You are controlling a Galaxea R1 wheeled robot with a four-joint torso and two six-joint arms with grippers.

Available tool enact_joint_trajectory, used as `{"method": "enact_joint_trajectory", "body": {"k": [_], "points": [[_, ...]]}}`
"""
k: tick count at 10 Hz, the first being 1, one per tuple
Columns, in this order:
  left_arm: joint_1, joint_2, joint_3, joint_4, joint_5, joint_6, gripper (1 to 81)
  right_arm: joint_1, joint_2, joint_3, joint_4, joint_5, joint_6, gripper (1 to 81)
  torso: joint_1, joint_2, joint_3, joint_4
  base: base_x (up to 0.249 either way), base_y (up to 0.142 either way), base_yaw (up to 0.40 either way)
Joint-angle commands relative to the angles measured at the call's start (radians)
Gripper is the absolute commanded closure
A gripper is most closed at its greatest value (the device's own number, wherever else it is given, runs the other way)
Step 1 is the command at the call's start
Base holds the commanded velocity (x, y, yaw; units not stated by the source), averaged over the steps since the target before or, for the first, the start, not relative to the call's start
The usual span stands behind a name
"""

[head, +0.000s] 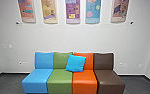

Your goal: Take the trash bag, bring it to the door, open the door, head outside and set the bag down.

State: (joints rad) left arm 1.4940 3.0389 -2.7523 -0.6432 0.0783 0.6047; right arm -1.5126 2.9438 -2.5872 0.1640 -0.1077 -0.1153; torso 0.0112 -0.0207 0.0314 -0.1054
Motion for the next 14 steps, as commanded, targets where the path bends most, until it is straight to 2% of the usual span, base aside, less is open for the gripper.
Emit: {"method": "enact_joint_trajectory", "body": {"k": [1, 8, 14], "points": [[-0.056, -0.003, -0.001, 0.005, 0.074, 0.007, 81.1, 0.056, 0.0, 0.004, -0.003, -0.066, -0.004, 1.0, 0.0, 0.0, 0.0, 0.0, 0.0, 0.0, 0.0], [-0.057, -0.005, -0.001, 0.004, 0.072, 0.004, 81.1, 0.054, 0.0, 0.003, -0.003, -0.064, -0.004, 1.0, 0.0, 0.0, 0.0, 0.0, 0.0, 0.0, 0.0], [-0.057, -0.006, -0.001, 0.002, 0.07, 0.004, 81.1, 0.051, 0.0, 0.001, -0.003, -0.061, -0.004, 1.0, -0.001, 0.0, 0.0, 0.0, 0.0, 0.0, -0.146]]}}
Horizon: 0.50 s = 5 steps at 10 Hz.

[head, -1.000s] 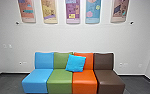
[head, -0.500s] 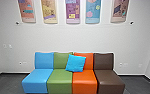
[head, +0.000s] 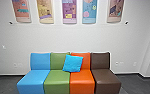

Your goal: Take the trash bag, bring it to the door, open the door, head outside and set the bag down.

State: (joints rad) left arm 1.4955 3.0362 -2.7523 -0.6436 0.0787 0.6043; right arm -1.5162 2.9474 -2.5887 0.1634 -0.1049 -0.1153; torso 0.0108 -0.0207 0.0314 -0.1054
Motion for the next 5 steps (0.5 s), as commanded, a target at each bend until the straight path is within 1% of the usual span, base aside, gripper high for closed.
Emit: {"method": "enact_joint_trajectory", "body": {"k": [1, 5], "points": [[-0.059, -0.003, -0.001, 0.001, 0.07, 0.005, 81.1, 0.052, -0.002, 0.003, -0.002, -0.064, -0.004, 1.0, 0.0, 0.0, 0.0, 0.0, 0.0, 0.0, -0.185], [-0.059, -0.005, -0.001, 0.002, 0.07, 0.006, 81.1, 0.04, 0.03, -0.019, -0.016, -0.062, -0.003, 1.0, 0.0, 0.0, 0.0, 0.0, 0.0, 0.0, -0.235]]}}
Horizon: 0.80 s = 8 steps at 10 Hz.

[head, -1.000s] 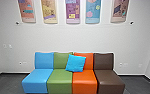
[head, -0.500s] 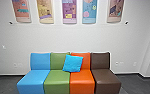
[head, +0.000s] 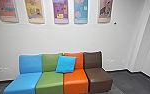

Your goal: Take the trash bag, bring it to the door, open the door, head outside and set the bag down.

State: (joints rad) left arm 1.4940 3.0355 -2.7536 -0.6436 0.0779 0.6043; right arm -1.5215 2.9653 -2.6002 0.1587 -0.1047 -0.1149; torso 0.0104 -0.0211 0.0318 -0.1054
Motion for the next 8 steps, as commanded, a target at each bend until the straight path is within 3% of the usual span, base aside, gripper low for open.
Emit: {"method": "enact_joint_trajectory", "body": {"k": [1, 6, 8], "points": [[-0.059, -0.007, 0.0, 0.002, 0.071, 0.008, 81.1, 0.042, 0.032, -0.035, -0.01, -0.061, -0.003, 1.0, 0.0, 0.0, 0.0, 0.0, 0.0, 0.0, -0.274], [-0.051, -0.003, 0.0, 0.007, 0.046, 0.009, 81.1, 0.042, 0.092, -0.115, -0.027, -0.059, -0.003, 1.0, 0.0, 0.0, 0.0, 0.0, 0.0, 0.0, -0.294], [-0.051, 0.007, 0.0, 0.005, 0.043, 0.028, 81.1, 0.043, 0.094, -0.115, -0.028, -0.061, -0.003, 1.0, 0.0, 0.0, 0.0, 0.0, 0.0, 0.0, -0.321]]}}
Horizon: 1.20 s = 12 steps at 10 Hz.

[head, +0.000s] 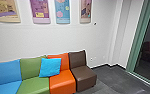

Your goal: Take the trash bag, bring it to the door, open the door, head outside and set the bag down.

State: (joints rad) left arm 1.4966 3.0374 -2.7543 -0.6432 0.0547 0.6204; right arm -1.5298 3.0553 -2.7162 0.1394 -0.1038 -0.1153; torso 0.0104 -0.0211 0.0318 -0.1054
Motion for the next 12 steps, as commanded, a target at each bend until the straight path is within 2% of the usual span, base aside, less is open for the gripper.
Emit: {"method": "enact_joint_trajectory", "body": {"k": [1, 9, 10, 11, 12], "points": [[-0.054, 0.015, 0.001, 0.005, 0.067, 0.013, 81.1, 0.052, 0.004, 0.001, -0.007, -0.06, -0.003, 1.0, 0.0, 0.0, 0.0, 0.0, 0.0, 0.0, -0.338], [-0.066, 0.04, 0.001, 0.002, 0.065, 0.013, 81.1, 0.036, 0.004, -0.002, -0.024, -0.053, -0.003, 1.0, 0.0, 0.0, 0.0, 0.0, 0.0, 0.0, -0.337], [-0.066, 0.038, -0.001, 0.004, 0.065, 0.019, 81.1, 0.038, 0.004, -0.006, -0.023, -0.045, -0.001, 1.0, 0.0, 0.0, 0.0, 0.0, 0.0, 0.0, -0.309], [-0.068, 0.034, -0.001, 0.002, 0.063, 0.038, 81.1, 0.041, 0.004, -0.014, -0.023, -0.04, -0.001, 1.0, 0.0, 0.0, 0.0, 0.0, 0.0, 0.0, -0.306], [-0.066, 0.031, -0.001, 0.0, 0.063, 0.041, 81.1, 0.036, 0.004, -0.026, -0.024, -0.039, -0.001, 1.0, 0.0, 0.0, 0.0, 0.0, 0.0, 0.0, -0.305]]}}
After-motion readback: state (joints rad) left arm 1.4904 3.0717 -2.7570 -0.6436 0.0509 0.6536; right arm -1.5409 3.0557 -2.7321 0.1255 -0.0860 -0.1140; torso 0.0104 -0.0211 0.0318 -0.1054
